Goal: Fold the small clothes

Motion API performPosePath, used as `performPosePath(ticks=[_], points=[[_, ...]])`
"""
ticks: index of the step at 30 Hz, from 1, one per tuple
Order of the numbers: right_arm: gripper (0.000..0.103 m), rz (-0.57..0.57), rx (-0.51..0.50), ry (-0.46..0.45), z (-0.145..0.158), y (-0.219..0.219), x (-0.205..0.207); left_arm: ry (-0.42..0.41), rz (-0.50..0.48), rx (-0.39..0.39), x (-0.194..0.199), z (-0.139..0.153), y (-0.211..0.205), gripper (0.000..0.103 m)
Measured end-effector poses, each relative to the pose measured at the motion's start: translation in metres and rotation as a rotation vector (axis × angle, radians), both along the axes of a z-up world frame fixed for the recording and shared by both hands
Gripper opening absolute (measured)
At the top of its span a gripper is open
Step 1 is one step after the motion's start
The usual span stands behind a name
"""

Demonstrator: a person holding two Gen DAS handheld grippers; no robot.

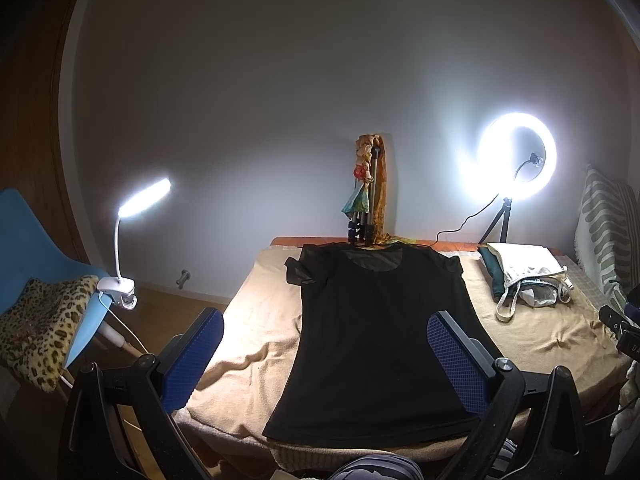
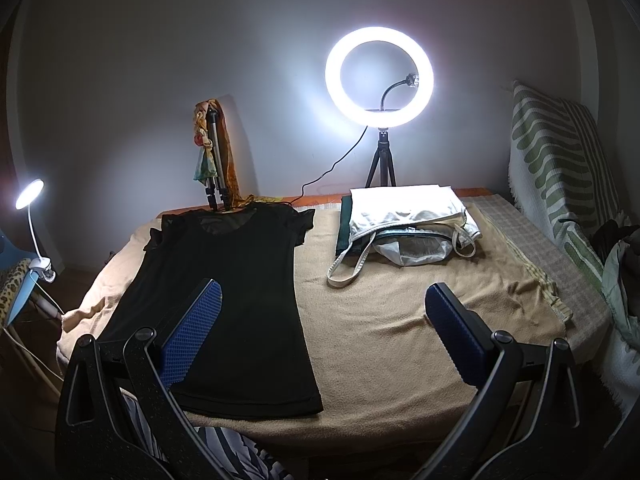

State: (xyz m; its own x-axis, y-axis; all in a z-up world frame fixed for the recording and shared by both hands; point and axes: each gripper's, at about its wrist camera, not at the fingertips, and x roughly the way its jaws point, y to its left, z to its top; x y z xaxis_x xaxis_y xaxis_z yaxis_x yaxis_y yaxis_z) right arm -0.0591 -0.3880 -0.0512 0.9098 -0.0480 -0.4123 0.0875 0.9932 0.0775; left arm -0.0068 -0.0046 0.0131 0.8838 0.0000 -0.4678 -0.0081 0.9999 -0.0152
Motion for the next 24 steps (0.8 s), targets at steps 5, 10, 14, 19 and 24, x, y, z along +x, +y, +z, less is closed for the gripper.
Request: performPosePath(ticks=[5,10,14,19,24], points=[[0.103,-0.002,0.0,0.002,0.0,0.002,0.001,0.0,0.001,0.0,0.0,0.0,0.0,0.103],[0.103,0.0,0.003,0.002,-0.002,0.003,0.001,0.0,0.004,0.001,-0.001,-0.001,0.0,0.103],[0.103,0.002,0.001,0.002,-0.003,0.004,0.002,0.003,0.007,-0.004,0.001,-0.003,0.001,0.103],[0.103,0.007,0.006,0.003,-0.008,0.007,0.004,0.007,0.01,-0.005,0.002,-0.007,0.003,0.103],[0.103,0.017,0.005,0.014,-0.014,0.008,0.01,0.014,0.019,-0.008,0.005,-0.011,0.009,0.103]])
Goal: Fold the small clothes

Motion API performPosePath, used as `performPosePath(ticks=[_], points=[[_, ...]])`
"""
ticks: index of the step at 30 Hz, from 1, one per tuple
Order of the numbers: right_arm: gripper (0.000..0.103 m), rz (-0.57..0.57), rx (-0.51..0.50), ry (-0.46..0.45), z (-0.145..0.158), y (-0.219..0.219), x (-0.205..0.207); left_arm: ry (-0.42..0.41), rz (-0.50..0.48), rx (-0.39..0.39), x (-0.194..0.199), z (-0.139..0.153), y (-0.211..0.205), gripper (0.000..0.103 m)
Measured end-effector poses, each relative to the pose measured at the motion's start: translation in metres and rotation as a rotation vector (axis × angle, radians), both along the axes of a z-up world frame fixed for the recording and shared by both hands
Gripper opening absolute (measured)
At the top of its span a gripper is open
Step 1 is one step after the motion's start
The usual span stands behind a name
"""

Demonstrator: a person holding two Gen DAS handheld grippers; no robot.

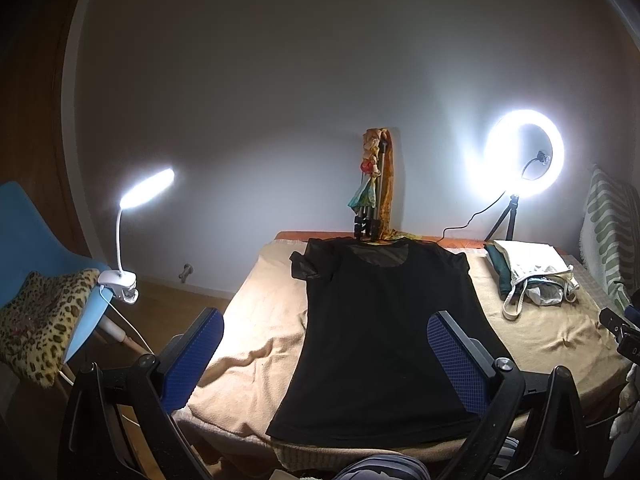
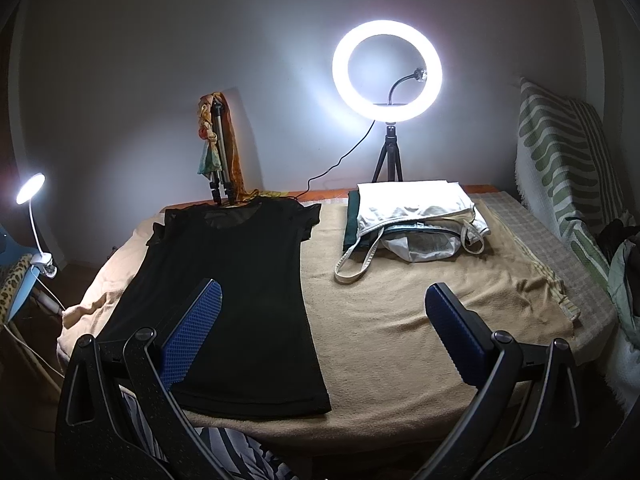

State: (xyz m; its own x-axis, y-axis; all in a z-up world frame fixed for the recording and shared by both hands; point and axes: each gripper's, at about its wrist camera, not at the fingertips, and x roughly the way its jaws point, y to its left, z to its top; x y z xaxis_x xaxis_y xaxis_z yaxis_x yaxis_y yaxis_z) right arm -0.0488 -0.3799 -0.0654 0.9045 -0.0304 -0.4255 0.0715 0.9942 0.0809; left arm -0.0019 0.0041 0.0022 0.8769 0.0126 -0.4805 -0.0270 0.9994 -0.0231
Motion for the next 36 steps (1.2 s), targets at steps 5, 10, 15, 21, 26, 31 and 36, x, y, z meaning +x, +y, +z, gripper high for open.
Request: performPosePath(ticks=[5,10,15,21,26,31,36], points=[[0.103,0.035,-0.014,-0.009,0.003,0.005,0.018,0.017,0.031,0.005,0.011,-0.011,0.012,0.103],[0.103,0.085,-0.042,-0.042,0.02,0.009,0.053,0.039,0.043,0.011,0.023,-0.033,0.035,0.102],[0.101,0.185,-0.062,-0.039,0.04,0.023,0.107,0.075,0.017,-0.024,0.032,-0.063,0.063,0.09],[0.095,0.346,-0.066,0.001,0.051,0.077,0.171,0.198,-0.028,-0.158,0.044,-0.112,0.09,0.066],[0.089,0.469,0.002,0.052,0.05,0.129,0.217,0.28,-0.082,-0.242,0.046,-0.149,0.096,0.051],[0.076,0.546,0.022,0.127,0.037,0.184,0.263,0.363,-0.127,-0.299,0.055,-0.19,0.092,0.038],[0.071,0.613,0.023,0.193,0.024,0.235,0.304,0.386,-0.143,-0.33,0.07,-0.209,0.093,0.037]])
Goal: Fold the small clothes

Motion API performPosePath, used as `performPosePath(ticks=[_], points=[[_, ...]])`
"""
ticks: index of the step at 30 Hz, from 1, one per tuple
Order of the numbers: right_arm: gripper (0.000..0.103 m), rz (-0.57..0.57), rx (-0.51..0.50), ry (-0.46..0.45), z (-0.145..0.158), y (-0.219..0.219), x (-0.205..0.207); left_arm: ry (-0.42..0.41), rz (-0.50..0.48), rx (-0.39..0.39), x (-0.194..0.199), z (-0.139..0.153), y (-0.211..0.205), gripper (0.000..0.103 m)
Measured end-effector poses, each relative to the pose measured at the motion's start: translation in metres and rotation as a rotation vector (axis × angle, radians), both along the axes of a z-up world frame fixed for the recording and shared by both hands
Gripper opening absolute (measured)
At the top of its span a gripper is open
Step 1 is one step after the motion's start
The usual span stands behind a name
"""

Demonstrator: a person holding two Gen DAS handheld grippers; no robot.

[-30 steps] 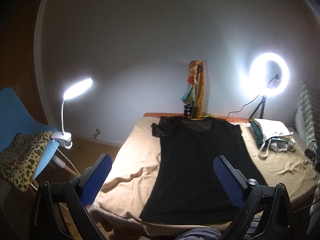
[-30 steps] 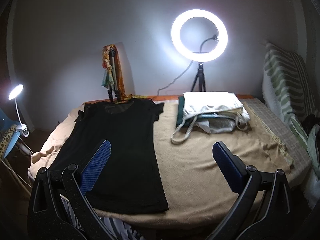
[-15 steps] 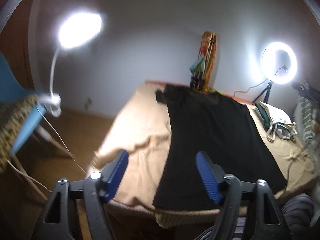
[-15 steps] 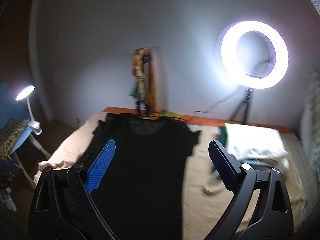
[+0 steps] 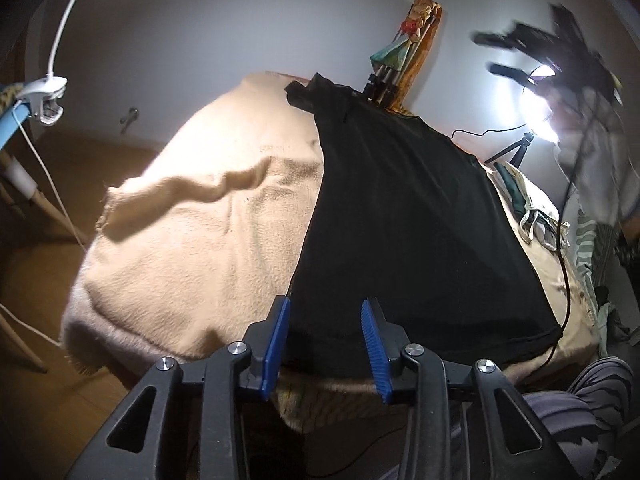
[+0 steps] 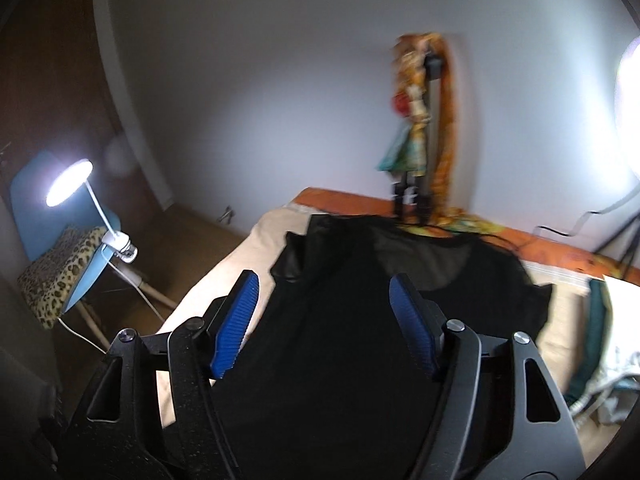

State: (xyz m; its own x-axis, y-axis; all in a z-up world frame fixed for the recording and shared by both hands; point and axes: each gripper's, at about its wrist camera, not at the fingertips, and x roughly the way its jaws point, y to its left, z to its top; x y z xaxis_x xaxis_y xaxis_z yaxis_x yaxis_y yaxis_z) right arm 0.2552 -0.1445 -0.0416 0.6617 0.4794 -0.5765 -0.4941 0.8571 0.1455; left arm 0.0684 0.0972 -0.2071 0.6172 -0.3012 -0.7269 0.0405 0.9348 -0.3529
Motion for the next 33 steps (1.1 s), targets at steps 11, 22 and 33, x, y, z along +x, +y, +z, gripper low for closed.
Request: performPosePath(ticks=[11,22,33], points=[[0.071,0.058,-0.011,0.124,-0.048,0.1,0.099,0.014,-0.029,0.004,0.013,-0.022,0.006,0.028],[0.071,0.071,-0.132,0.228,-0.125,0.185,0.176,0.006,-0.061,-0.153,0.022,-0.029,0.022,0.0],[0.071,0.031,-0.234,0.256,-0.162,0.205,0.214,-0.003,-0.075,-0.19,0.025,-0.031,0.022,0.0]])
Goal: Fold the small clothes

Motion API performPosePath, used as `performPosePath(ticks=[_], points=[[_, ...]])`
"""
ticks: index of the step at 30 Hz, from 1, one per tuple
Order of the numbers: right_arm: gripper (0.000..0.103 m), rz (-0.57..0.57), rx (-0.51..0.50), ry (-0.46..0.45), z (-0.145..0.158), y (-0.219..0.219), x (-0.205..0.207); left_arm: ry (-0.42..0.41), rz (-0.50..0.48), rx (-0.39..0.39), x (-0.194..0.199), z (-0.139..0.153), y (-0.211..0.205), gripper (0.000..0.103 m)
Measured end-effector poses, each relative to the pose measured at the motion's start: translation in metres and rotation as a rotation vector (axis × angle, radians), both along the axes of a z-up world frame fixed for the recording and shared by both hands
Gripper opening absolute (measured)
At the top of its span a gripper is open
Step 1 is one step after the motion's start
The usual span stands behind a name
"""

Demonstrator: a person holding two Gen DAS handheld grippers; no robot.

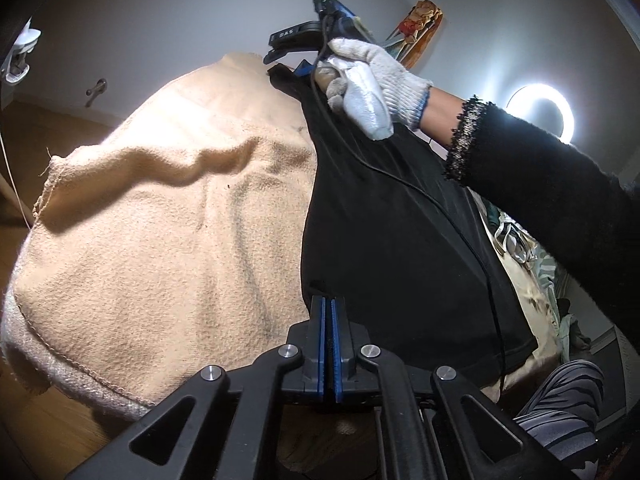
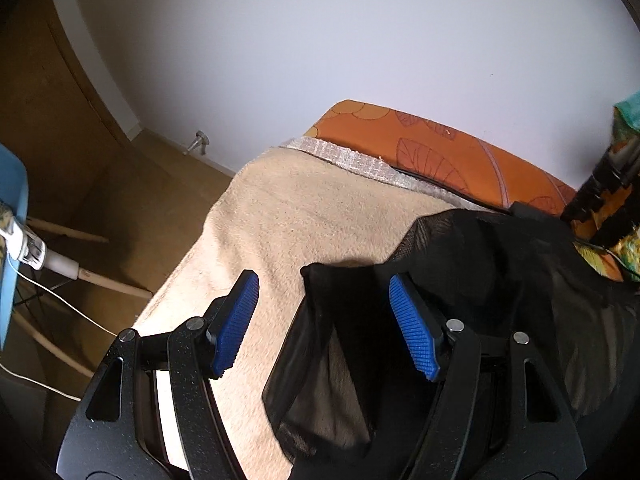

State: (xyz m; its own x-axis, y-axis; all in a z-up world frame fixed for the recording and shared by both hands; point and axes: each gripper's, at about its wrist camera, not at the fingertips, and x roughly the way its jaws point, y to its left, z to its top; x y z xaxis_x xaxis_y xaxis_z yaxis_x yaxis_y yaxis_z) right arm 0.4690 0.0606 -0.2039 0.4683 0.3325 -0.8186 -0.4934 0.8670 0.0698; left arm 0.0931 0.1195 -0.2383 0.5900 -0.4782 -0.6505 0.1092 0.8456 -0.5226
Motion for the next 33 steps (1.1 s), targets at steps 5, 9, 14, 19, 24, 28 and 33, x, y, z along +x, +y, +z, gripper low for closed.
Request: performPosePath(ticks=[5,9,14,19,24,28,33], points=[[0.055,0.023,-0.084,-0.017,-0.01,0.007,-0.001,-0.004,0.002,-0.001,0.0,0.0,0.0,0.0],[0.014,0.037,-0.122,-0.038,-0.007,0.006,-0.003,-0.005,0.001,-0.002,-0.001,0.0,0.0,0.0],[0.004,0.052,-0.037,-0.037,0.01,-0.01,-0.002,-0.027,-0.006,-0.004,-0.003,0.008,-0.003,0.0],[0.004,0.029,0.094,-0.042,0.034,-0.035,-0.003,-0.061,-0.026,-0.002,-0.006,0.019,-0.006,0.0],[0.004,0.027,0.153,-0.07,0.054,-0.055,-0.005,-0.064,-0.043,-0.012,-0.006,0.026,-0.011,0.0],[0.004,0.004,0.2,-0.078,0.063,-0.076,-0.005,-0.077,-0.072,-0.001,-0.004,0.031,-0.016,0.0],[0.004,-0.043,0.276,-0.094,0.072,-0.124,-0.008,-0.088,-0.126,0.021,-0.001,0.038,-0.035,0.0]])
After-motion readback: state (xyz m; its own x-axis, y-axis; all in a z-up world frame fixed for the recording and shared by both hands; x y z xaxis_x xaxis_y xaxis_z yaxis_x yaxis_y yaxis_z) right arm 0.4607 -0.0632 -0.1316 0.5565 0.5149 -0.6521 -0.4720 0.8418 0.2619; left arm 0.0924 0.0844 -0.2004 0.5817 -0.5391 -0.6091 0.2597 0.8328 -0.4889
